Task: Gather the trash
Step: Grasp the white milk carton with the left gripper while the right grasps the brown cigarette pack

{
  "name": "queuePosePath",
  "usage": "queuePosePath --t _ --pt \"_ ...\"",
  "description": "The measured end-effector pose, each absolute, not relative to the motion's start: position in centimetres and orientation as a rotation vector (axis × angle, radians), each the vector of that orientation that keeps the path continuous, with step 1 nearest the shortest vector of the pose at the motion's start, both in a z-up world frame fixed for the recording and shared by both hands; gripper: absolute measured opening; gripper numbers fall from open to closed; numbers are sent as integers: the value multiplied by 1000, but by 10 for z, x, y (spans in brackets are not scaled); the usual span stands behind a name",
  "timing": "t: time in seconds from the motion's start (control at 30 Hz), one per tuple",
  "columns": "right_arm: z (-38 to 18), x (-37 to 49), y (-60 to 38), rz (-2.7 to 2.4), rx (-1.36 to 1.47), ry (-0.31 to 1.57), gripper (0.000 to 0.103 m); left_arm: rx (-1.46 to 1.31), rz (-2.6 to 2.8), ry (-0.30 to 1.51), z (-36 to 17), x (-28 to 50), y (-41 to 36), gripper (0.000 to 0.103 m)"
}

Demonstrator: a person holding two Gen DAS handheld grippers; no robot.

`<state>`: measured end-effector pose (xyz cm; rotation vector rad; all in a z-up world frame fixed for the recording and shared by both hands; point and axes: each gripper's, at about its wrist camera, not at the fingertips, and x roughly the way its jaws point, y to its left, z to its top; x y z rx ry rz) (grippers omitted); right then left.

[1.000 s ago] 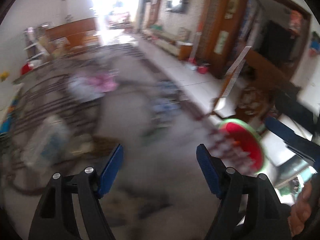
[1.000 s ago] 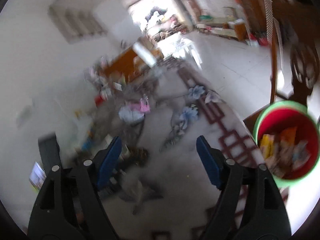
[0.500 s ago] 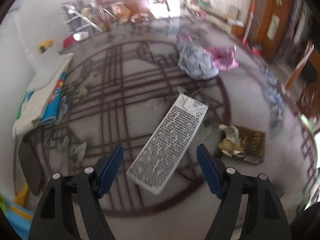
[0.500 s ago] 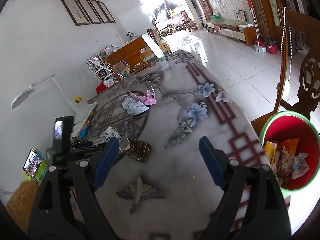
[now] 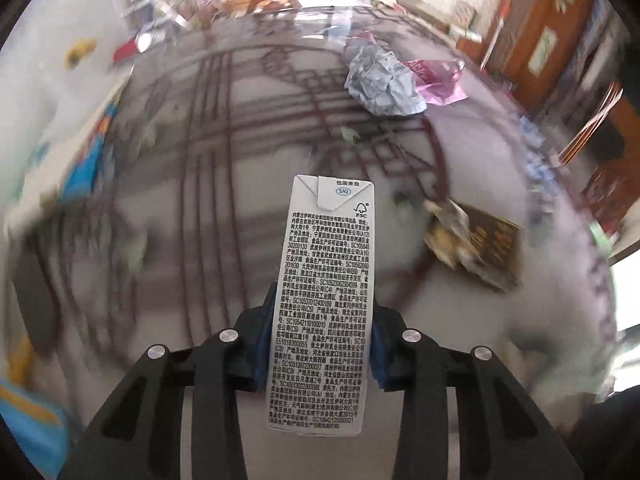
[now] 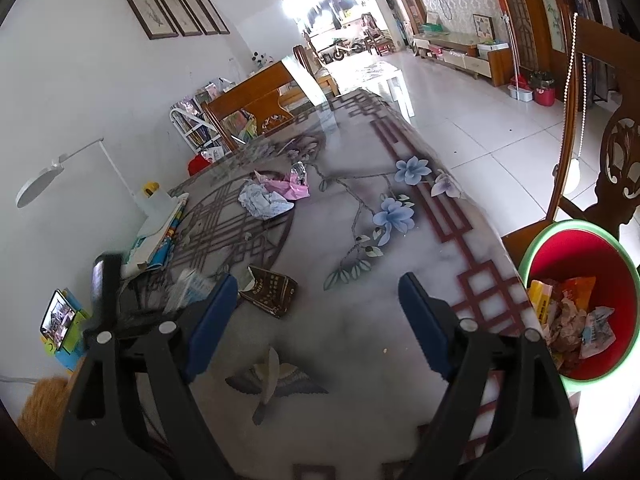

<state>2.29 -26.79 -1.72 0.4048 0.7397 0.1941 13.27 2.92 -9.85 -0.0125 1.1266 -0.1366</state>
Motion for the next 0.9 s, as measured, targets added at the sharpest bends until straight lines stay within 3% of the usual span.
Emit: queuePosePath --t 0.33,0.9 --pt "-36 47 -247 191 336 868 85 -349 -42 1037 -97 30 75 36" --pt "-92 169 -106 382 -203 1221 91 -279 -92 1047 -109 41 68 36"
